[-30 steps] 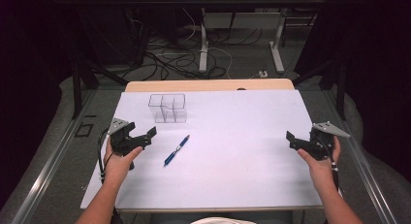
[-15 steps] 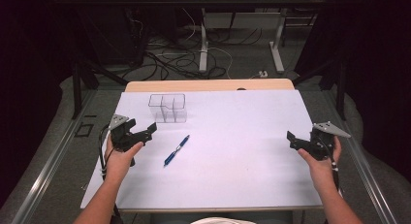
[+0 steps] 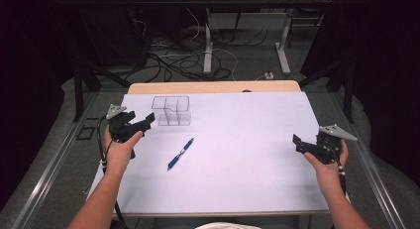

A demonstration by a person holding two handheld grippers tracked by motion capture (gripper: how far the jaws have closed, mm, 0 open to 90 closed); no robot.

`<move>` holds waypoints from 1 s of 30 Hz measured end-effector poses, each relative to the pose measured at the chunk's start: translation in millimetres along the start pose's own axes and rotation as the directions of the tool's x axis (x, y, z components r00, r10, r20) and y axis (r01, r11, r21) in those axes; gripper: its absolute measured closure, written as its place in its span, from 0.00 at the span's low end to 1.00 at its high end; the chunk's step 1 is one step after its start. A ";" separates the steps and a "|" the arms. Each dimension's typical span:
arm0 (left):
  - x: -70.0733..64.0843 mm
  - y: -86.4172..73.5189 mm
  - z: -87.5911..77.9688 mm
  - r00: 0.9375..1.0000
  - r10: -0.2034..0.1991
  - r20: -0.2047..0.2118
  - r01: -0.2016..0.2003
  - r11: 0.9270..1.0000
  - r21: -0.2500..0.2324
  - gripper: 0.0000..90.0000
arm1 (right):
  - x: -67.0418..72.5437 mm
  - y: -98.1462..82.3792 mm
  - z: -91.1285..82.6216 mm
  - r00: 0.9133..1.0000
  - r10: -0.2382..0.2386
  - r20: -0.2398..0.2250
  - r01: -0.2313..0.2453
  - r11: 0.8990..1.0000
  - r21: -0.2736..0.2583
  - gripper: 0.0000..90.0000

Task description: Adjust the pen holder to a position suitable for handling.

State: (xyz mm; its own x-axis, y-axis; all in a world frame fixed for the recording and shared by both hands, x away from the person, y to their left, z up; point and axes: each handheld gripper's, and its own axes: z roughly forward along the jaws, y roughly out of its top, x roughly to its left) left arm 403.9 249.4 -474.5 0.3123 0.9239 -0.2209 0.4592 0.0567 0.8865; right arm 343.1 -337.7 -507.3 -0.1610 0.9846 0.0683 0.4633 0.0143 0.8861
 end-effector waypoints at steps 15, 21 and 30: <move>7.3 39.5 10.0 1.000 -0.007 -0.025 0.007 1.000 0.029 0.26 | 3.1 -0.3 1.0 1.000 0.003 -0.007 -0.003 1.000 0.001 0.07; 8.7 52.0 16.9 1.000 -0.008 -0.030 0.009 0.999 0.040 0.27 | 3.5 -0.7 2.1 1.000 -0.002 -0.014 0.002 1.000 -0.002 0.08; 7.8 68.1 27.6 0.999 0.015 -0.049 -0.012 0.998 0.058 0.29 | 4.6 -1.1 3.0 1.000 -0.009 -0.016 0.009 1.000 -0.001 0.08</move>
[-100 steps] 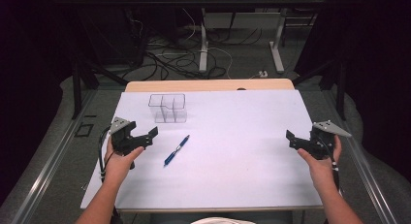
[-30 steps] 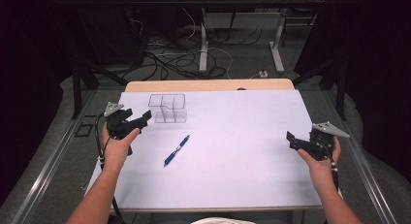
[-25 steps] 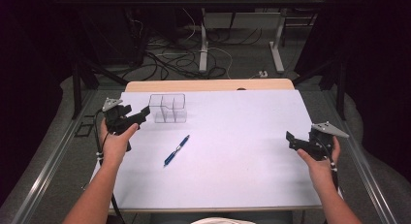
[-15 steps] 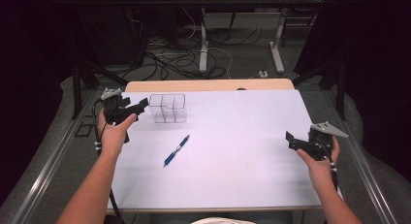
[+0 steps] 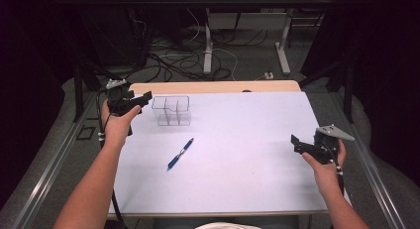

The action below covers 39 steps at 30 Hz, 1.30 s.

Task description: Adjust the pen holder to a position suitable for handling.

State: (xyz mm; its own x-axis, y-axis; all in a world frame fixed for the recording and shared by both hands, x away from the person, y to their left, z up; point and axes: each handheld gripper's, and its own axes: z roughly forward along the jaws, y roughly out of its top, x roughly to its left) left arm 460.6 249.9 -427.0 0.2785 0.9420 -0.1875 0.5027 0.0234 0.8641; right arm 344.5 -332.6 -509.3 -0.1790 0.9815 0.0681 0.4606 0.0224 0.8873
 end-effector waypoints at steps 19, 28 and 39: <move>-2.3 2.5 42.1 0.999 -0.006 -0.036 0.011 0.991 0.132 0.53 | 2.3 -0.8 3.1 1.000 0.000 -0.009 0.000 1.000 0.011 0.08; -0.6 -1.0 53.7 0.998 -0.039 -0.041 0.045 0.985 0.165 0.64 | 1.6 -1.2 4.1 1.000 -0.005 -0.015 0.005 1.000 0.011 0.09; 2.6 -5.7 61.9 0.995 -0.070 -0.066 0.083 0.972 0.220 0.79 | 1.0 -1.0 4.2 1.000 -0.008 -0.017 0.008 1.000 0.011 0.09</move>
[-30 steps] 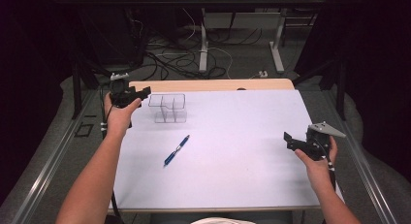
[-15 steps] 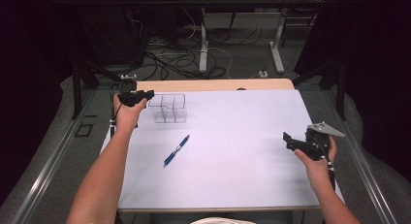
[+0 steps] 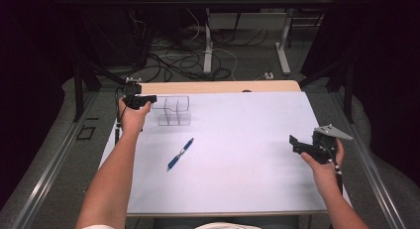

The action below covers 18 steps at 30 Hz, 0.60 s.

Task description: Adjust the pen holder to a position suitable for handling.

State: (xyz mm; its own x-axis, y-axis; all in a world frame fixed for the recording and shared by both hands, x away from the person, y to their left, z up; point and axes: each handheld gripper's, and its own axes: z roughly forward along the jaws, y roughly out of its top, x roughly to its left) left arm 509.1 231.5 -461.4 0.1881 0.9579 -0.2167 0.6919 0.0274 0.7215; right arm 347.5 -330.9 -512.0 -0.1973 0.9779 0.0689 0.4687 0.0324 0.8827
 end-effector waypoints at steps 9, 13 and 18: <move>-0.1 -2.4 5.2 1.000 0.000 -0.023 0.001 0.999 0.054 0.86 | 0.3 -0.3 0.2 1.000 0.001 -0.001 -0.001 1.000 0.002 0.09; 0.1 -2.9 5.9 1.000 0.006 -0.027 -0.005 0.998 0.066 0.89 | -0.1 -0.3 0.3 1.000 -0.007 -0.002 0.007 1.000 0.003 0.09; -0.8 -3.8 8.4 0.999 -0.001 -0.034 0.003 0.997 0.083 0.91 | 0.1 -0.3 0.3 1.000 -0.003 -0.003 0.003 1.000 0.002 0.09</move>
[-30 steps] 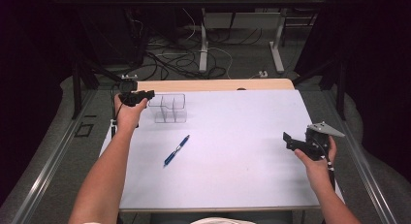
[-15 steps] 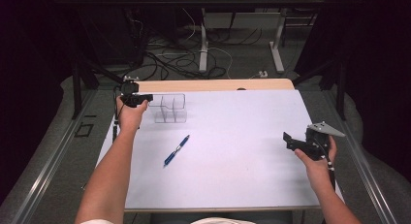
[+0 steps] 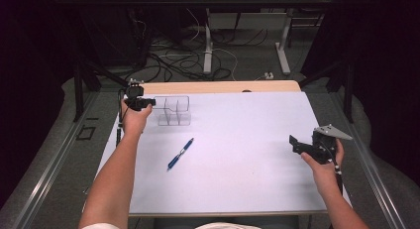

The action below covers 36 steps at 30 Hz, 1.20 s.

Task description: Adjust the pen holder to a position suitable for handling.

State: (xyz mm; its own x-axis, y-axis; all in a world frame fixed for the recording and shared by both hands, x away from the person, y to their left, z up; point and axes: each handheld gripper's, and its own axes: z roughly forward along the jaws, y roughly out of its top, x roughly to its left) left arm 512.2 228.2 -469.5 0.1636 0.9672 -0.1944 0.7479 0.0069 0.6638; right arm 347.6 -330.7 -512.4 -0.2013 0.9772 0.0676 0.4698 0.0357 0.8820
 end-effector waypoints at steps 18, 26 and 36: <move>-3.9 -0.5 3.4 0.999 -0.026 -0.029 0.027 0.999 0.037 0.96 | 1.5 -0.3 -0.3 1.000 0.013 0.000 -0.013 1.000 0.006 0.09; -6.4 -0.5 3.9 0.998 -0.039 -0.052 0.040 0.999 0.028 0.97 | 1.8 -0.3 0.5 1.000 0.013 0.007 -0.013 1.000 -0.002 0.09; -11.2 -0.3 2.6 0.995 -0.061 -0.075 0.064 0.997 0.036 0.98 | 1.5 -0.2 0.6 1.000 0.008 0.000 -0.008 1.000 0.009 0.09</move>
State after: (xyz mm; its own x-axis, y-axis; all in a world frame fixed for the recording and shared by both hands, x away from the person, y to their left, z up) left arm 511.8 216.8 -469.4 0.0689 0.9813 -0.1795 0.7795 0.0593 0.6235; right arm 347.7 -329.1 -512.8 -0.1977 0.9774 0.0745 0.4788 0.0300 0.8774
